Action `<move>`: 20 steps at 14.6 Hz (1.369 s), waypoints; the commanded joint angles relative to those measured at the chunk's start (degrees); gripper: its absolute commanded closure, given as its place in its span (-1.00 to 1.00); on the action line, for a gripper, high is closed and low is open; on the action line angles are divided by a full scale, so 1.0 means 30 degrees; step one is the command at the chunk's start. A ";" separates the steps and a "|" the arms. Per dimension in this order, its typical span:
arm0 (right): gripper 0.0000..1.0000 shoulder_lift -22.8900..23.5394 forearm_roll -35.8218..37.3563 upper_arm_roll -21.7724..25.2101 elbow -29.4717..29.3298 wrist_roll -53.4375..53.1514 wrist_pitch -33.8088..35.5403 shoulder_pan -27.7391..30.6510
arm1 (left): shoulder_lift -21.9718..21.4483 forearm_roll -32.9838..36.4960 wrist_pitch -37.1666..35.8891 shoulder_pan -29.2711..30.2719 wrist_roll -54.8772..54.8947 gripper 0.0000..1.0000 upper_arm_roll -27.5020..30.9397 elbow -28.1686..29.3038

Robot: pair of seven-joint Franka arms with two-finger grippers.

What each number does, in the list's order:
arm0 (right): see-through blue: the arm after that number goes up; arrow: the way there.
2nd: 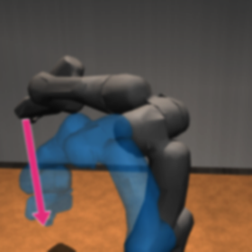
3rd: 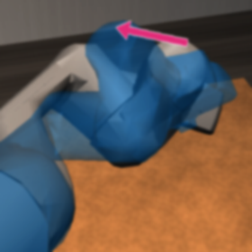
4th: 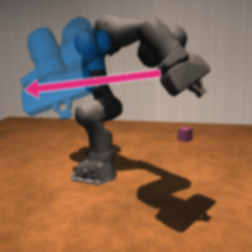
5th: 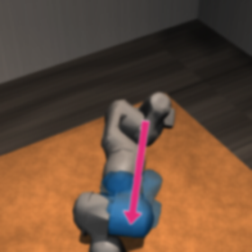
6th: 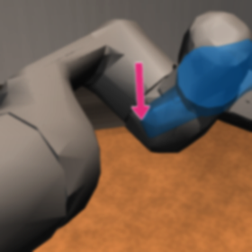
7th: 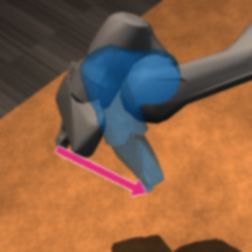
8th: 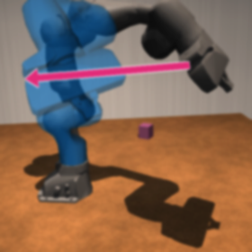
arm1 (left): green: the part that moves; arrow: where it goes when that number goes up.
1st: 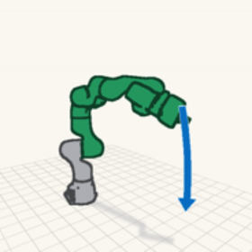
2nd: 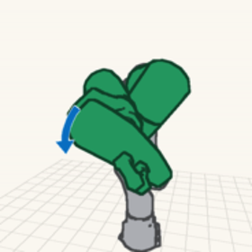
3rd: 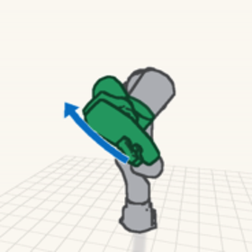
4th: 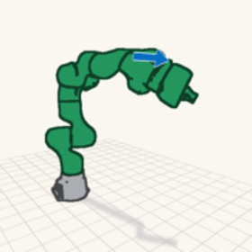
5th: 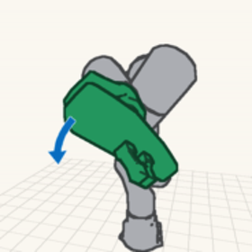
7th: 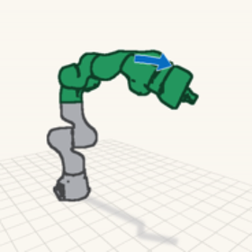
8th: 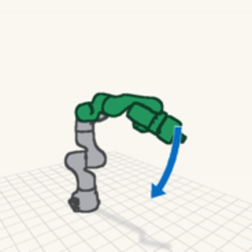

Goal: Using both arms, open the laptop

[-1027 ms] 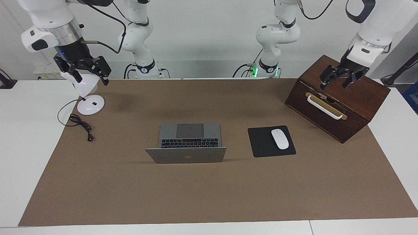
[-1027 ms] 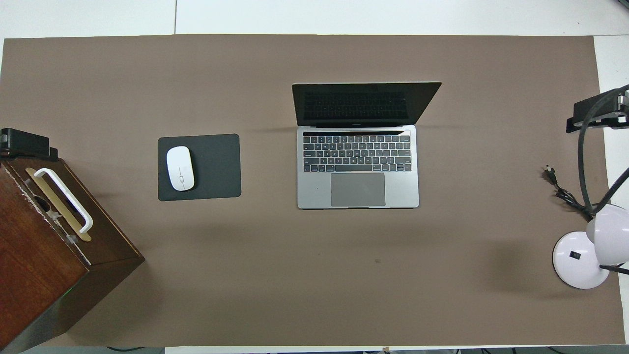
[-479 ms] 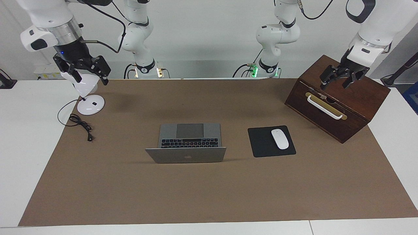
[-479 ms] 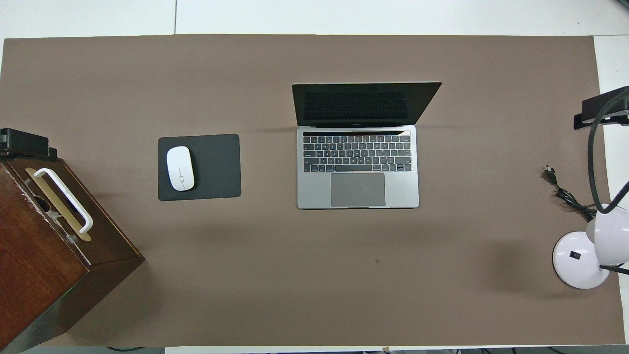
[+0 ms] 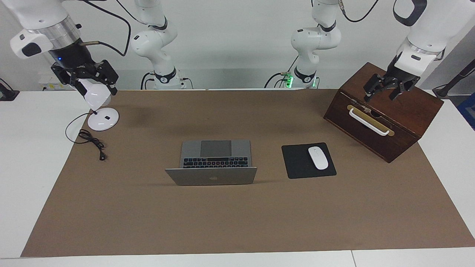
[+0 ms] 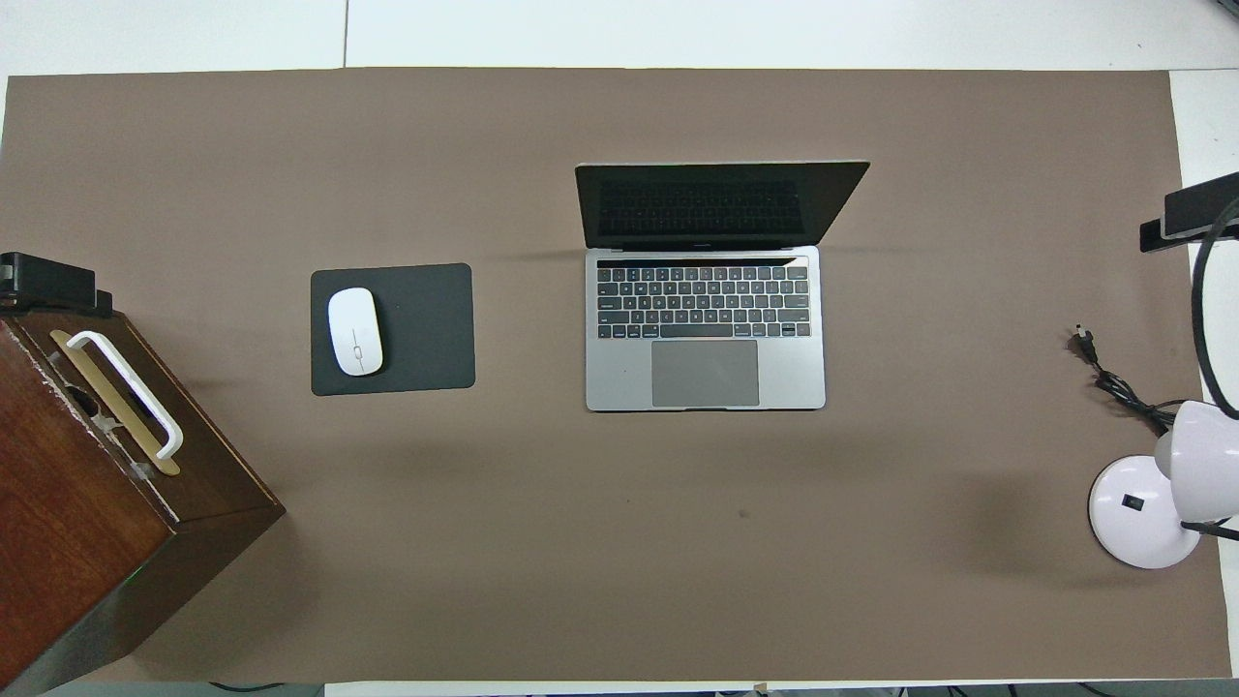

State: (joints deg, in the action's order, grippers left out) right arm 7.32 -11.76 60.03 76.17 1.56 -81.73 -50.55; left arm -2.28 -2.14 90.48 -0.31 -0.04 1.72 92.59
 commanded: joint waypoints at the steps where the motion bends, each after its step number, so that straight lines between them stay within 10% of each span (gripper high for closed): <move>1: -1.00 -0.0302 0.0374 -0.0411 -0.0077 -0.0401 -0.0353 0.0091 | -0.0118 0.0304 -0.0306 0.0076 -0.0016 -1.00 0.0011 -0.0161; 15: -1.00 -0.0391 0.0403 -0.0904 0.0009 -0.0372 -0.1144 0.0731 | -0.0118 0.0304 -0.0276 0.0076 -0.0045 -1.00 0.0011 -0.0161; 20: -1.00 -0.0742 0.0695 -0.8072 -0.0049 -0.0314 -0.1407 0.7723 | -0.0147 0.0304 -0.0305 0.0105 0.0013 -1.00 0.0011 -0.0132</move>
State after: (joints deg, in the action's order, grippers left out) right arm 6.82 -11.62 43.90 75.52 1.39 -84.65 -34.67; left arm -2.31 -2.14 90.48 -0.31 -0.04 1.79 92.59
